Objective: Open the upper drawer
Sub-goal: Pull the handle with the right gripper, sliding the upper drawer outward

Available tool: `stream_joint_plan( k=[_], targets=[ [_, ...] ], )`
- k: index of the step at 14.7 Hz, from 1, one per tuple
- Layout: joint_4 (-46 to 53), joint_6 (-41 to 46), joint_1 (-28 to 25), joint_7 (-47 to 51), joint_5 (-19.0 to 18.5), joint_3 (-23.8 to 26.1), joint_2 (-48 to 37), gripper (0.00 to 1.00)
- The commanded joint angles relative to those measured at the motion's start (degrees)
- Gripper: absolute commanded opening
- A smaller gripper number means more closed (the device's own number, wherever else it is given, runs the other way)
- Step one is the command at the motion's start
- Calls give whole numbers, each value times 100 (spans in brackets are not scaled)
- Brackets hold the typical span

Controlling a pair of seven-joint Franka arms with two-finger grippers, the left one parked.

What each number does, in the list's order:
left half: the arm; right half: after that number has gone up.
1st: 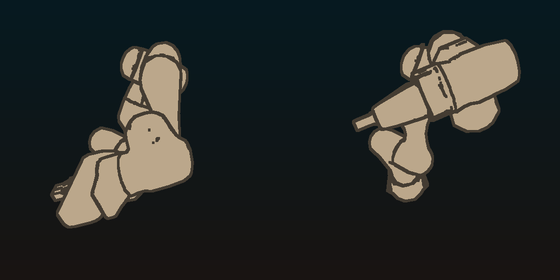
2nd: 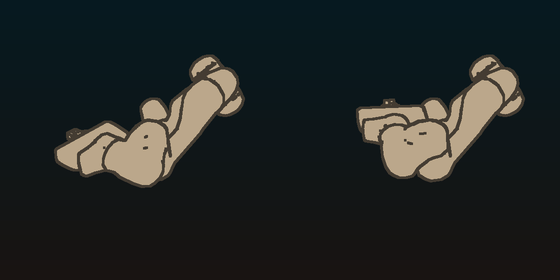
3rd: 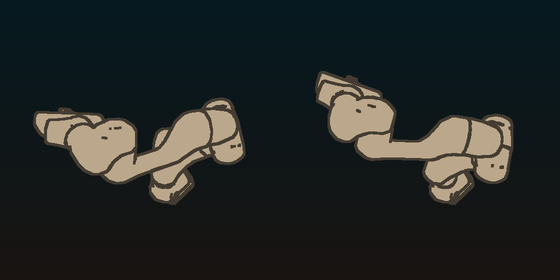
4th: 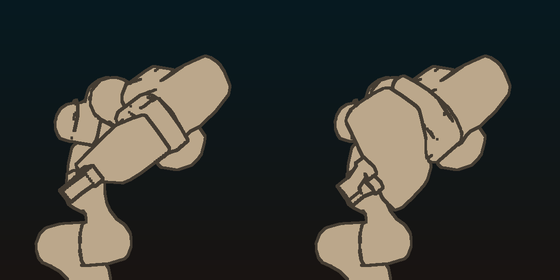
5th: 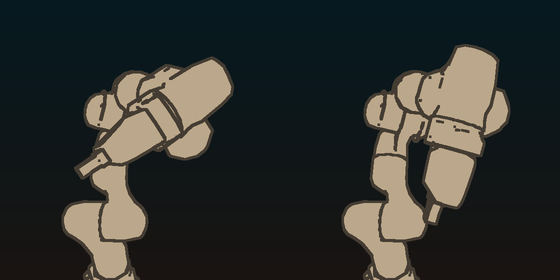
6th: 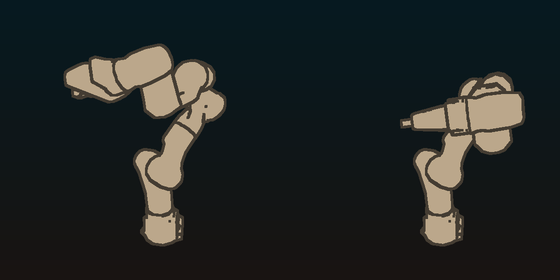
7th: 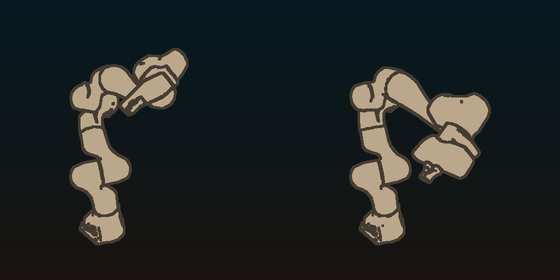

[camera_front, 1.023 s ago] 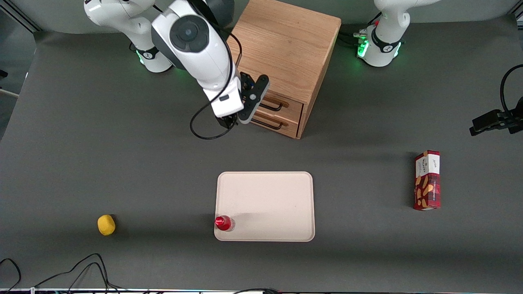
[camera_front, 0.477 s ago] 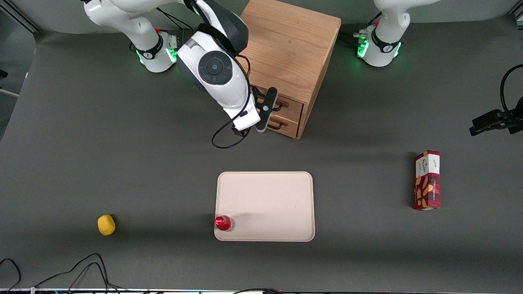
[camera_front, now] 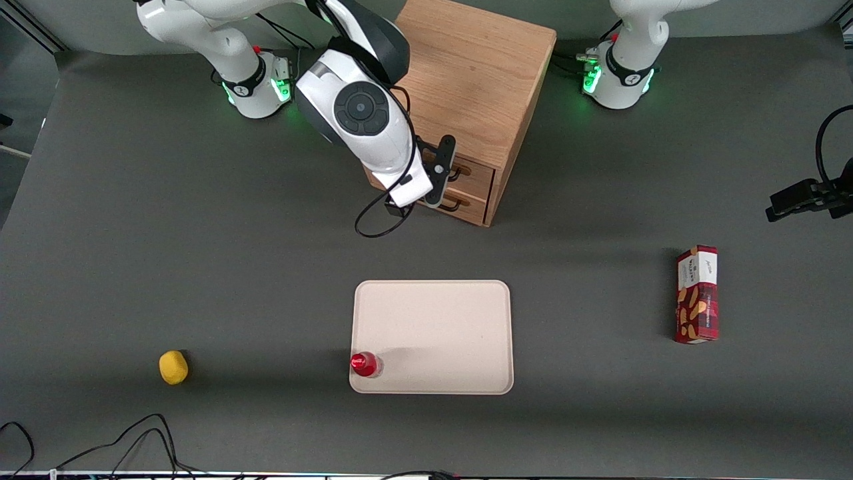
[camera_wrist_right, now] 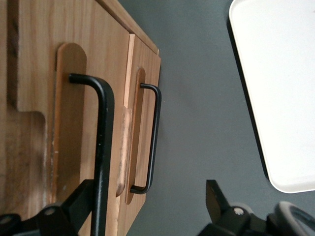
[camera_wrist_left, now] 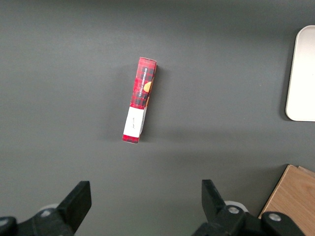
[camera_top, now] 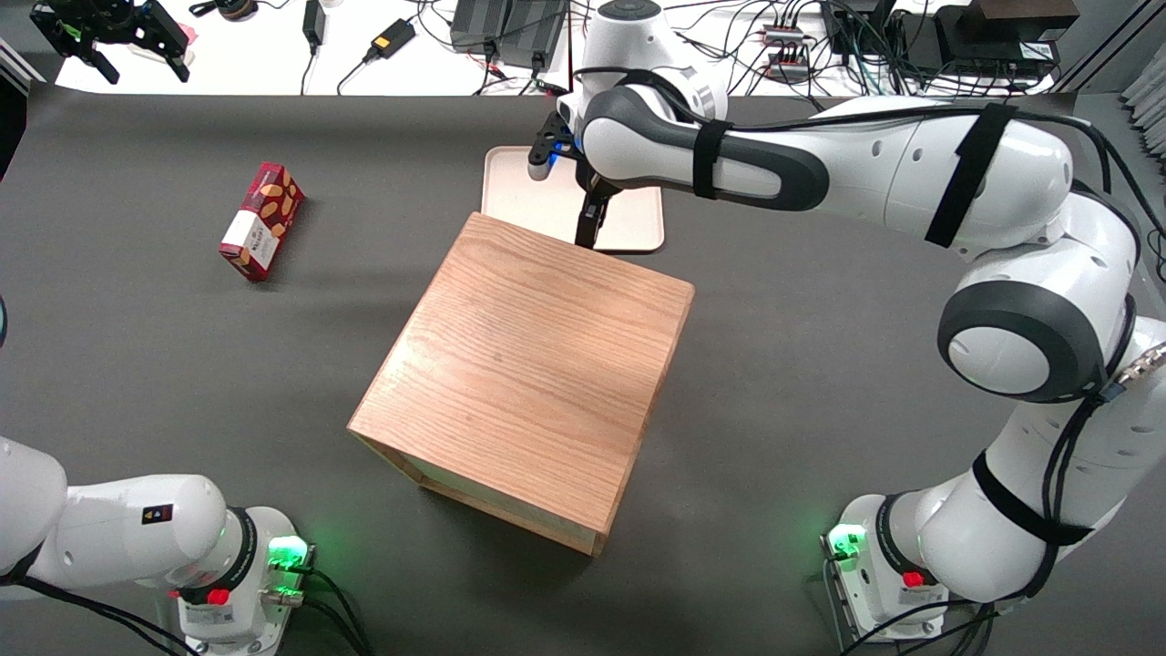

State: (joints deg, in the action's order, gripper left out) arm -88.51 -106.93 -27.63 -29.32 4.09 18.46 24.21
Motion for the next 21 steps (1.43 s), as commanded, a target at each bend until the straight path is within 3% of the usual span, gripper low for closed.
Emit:
stream_joint_plan(
  k=[1,15,18,21],
  targets=[
    [-140,-47,91,-249,-31,166,22,100],
    [369,-188,118,-179,-5,-290,373,100],
    [457,-197,109,-206,285,-519,426,100],
    [668,-188,118,-215,285,-686,540,100]
  ],
)
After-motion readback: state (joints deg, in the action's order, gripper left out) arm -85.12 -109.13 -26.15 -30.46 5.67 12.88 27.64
